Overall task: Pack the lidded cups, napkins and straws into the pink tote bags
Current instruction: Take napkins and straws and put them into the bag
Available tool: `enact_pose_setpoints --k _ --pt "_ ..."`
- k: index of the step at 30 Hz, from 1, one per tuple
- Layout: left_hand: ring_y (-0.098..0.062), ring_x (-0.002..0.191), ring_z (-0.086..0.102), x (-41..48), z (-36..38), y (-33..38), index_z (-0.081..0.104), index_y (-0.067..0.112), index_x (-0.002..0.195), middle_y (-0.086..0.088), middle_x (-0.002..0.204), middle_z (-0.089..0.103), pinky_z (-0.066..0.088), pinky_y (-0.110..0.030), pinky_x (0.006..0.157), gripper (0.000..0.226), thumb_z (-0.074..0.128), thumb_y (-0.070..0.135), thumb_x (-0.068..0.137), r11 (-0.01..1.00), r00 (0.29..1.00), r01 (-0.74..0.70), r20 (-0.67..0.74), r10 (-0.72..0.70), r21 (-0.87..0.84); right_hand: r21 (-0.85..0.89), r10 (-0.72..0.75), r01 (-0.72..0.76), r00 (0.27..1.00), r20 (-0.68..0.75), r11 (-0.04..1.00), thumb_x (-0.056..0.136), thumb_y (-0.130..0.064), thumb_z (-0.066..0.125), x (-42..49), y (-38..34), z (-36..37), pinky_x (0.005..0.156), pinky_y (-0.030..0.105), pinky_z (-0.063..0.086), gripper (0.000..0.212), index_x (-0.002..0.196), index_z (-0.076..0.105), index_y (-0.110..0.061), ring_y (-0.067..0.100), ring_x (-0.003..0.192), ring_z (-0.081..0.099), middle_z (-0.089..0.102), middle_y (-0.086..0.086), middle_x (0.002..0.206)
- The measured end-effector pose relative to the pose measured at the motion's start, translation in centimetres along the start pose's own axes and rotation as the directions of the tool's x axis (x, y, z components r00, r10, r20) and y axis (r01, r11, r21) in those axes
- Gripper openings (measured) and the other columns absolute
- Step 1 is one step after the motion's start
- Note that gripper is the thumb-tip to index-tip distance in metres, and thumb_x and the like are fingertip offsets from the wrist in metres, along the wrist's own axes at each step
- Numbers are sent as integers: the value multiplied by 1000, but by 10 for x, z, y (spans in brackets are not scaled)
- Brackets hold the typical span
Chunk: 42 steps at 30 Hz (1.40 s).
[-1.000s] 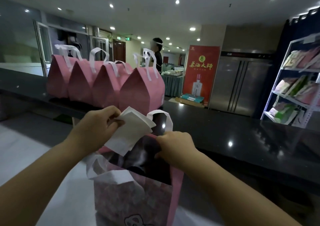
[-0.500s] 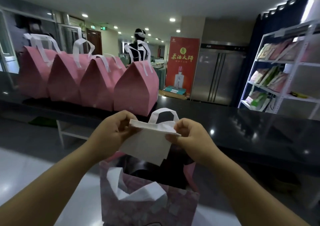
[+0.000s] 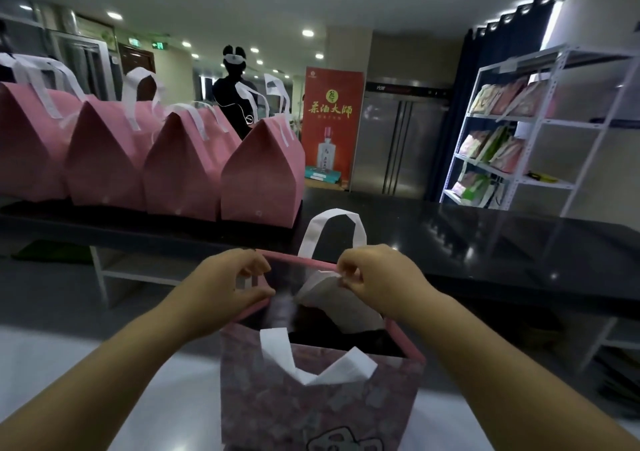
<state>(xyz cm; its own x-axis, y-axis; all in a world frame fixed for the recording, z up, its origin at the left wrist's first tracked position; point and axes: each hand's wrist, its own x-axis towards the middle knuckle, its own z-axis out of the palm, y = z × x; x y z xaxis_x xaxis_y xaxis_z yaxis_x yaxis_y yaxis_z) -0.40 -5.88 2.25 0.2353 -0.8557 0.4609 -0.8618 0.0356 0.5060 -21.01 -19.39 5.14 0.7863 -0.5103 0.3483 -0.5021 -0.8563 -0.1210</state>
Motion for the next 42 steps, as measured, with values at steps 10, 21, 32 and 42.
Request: enact_pose_setpoints --k 10,21,32,42 --pt "-10 106 47 -20 -3 2 38 33 127 10 123 41 43 -21 77 102 68 72 37 976 946 184 292 -144 -115 92 257 -250 964 -67 964 68 -69 58 -63 -1 -4 70 27 53 53 103 58 -30 4 78 54 55 -16 89" --pt "5 78 47 -28 13 8 34 49 85 29 87 40 35 -8 59 68 85 50 40 986 938 132 334 -92 -98 208 461 -508 856 235 836 67 -54 73 -96 -2 16 65 24 55 39 96 53 -39 6 79 60 58 -17 90" --pt "1 75 57 -20 30 -5 58 39 92 18 83 58 40 -11 56 31 76 24 71 988 972 98 224 -70 -116 119 436 -455 887 155 883 82 -24 66 -71 -10 26 79 35 56 33 114 60 -32 12 94 58 60 -8 106" --pt "-24 113 5 -16 30 -7 54 51 100 4 125 13 19 -42 99 28 63 38 77 916 996 -31 90 -6 401 -337 312 -268 947 82 902 75 -42 70 -62 -10 22 101 44 13 46 117 52 -48 26 118 2 3 -7 132"
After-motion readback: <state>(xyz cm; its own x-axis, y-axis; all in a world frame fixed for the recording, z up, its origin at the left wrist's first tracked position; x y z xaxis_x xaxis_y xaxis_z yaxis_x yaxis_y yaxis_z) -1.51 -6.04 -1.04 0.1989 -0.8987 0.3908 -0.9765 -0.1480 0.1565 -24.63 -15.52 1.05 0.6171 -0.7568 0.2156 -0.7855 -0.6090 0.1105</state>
